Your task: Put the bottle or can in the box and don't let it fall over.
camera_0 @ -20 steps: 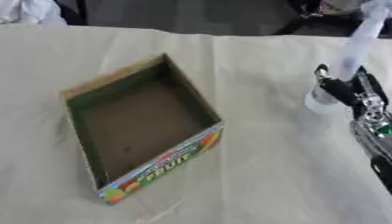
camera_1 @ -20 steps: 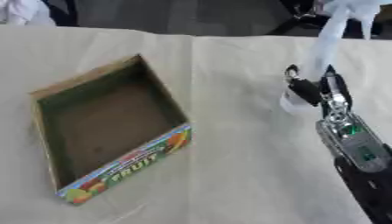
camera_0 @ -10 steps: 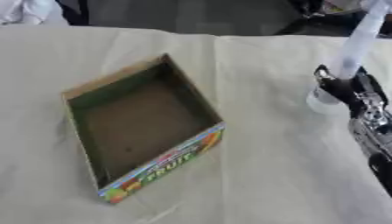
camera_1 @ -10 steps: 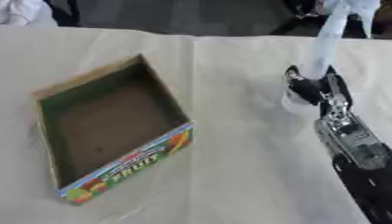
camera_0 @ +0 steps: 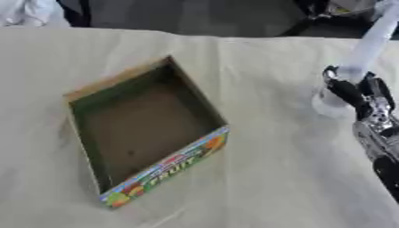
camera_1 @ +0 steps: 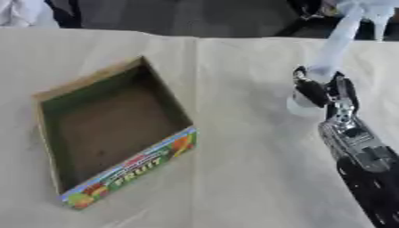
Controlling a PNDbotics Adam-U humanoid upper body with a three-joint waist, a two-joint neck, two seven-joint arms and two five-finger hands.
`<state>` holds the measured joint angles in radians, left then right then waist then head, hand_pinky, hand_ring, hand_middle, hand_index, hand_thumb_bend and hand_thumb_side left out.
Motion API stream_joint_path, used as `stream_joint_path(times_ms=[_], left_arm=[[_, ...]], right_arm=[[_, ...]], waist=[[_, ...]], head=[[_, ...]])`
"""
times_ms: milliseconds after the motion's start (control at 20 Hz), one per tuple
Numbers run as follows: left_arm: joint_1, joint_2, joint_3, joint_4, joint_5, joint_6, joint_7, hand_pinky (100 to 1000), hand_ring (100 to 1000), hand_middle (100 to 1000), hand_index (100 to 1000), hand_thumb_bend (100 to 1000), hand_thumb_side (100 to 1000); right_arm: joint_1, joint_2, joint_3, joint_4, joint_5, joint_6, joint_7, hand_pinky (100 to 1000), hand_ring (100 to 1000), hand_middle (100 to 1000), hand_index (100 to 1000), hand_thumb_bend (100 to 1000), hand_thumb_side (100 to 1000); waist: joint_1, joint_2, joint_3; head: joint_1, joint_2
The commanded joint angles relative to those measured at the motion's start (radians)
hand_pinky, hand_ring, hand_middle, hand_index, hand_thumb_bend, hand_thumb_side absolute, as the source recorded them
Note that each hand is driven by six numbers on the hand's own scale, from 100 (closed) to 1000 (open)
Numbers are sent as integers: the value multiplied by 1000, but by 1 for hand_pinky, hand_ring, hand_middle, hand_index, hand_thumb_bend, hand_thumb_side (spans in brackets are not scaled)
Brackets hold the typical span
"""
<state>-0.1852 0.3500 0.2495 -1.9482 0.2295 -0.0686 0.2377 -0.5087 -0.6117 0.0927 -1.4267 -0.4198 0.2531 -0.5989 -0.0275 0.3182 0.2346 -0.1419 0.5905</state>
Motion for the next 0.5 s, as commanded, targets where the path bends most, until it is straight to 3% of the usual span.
stream_joint_path(times_ms=[50, 500], left_arm=[[-7, 17, 5, -21, 2, -1, -4, 1000, 659, 731, 752, 474, 354], [-2, 22, 6, -22, 4, -1, -4, 1000, 658, 729, 750, 475, 356]], right_arm=[[-3, -20, -3, -3, -1, -19, -9, 1000, 1000, 1000, 375, 100, 317], [3, -44, -9, -66, 52, -30, -9, 1000, 1000, 1000, 318, 100, 402]], waist=[[5, -15, -2], [4, -31, -3]], head=[[4, -6], [8, 1]])
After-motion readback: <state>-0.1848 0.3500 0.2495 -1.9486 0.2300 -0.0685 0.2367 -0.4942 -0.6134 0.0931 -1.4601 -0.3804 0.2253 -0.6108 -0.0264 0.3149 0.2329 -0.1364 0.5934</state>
